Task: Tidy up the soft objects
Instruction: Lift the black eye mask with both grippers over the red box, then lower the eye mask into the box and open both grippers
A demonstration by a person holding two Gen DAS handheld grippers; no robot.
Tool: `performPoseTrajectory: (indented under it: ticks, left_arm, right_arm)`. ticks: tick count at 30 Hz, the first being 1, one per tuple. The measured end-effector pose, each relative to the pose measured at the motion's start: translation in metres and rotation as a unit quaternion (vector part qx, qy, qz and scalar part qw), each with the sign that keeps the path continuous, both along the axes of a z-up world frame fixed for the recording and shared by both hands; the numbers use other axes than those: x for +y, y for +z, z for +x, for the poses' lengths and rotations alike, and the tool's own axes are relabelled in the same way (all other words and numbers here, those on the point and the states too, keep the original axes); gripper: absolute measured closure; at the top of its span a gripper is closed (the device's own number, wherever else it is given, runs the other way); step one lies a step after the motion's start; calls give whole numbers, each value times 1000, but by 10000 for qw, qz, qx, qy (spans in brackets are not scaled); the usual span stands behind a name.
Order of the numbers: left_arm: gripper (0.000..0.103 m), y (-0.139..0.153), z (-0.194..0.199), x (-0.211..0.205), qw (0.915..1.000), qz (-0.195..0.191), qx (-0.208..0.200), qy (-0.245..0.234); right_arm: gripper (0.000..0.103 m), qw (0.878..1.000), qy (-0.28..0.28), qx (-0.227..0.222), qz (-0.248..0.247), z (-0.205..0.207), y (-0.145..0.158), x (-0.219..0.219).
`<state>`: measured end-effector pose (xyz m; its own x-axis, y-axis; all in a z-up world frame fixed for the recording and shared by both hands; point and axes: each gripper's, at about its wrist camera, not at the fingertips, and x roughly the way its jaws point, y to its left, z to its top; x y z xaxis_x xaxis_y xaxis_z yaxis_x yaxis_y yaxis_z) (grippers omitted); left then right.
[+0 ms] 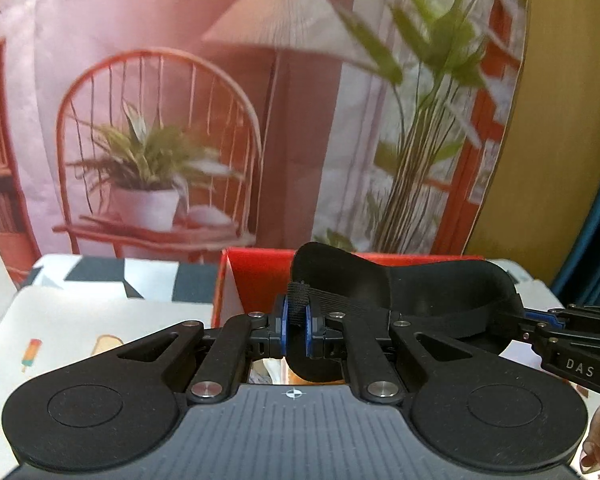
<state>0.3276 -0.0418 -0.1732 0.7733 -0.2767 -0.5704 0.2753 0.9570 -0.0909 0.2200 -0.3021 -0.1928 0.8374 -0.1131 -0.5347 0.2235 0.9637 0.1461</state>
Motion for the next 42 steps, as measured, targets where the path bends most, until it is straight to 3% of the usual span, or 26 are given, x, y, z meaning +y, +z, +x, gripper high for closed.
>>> performPoseTrajectory:
  ticks: [8,21,24,25,26,27,29,30,37,42]
  left_arm:
    - [94,-26,20,-15,9980,316,456,-294]
    - [91,-37,31,-19,9963,396,691,-333]
    - [69,-33,27,-18,9964,333,647,-431]
    - [54,-31,25,-18,9966,308,619,-447]
    - [47,-30,23,-17,9969,294,567,-457]
    - [46,-28,20,-16,9972,284,509,-473]
    - [46,-23,13,-14,9975,244,409,-529]
    - [46,-21,10,-12,9976,187,368,-561]
    - [46,-5,-30,10,9983,-116,105,-567]
    - [46,-6,-65,30,9981,-357,133,-490]
  right_arm:
    - [92,9970,-194,636,400,22,-32,-11]
    - [88,9945,-329,901,425,34,-42,-12]
    - [80,9944,-402,922,314,33,-41,-10]
    - [80,9945,-426,922,244,32,-40,-8]
    - [75,9945,-472,919,176,31,-39,-7]
    - [64,9943,-554,907,116,30,-37,-7]
    - [51,9947,-689,758,75,23,-34,-7]
    - [50,9952,-713,664,78,19,-32,-7]
    - [50,9977,-664,-34,153,-22,-24,-1]
    - [50,9966,-637,-500,148,-57,-16,14]
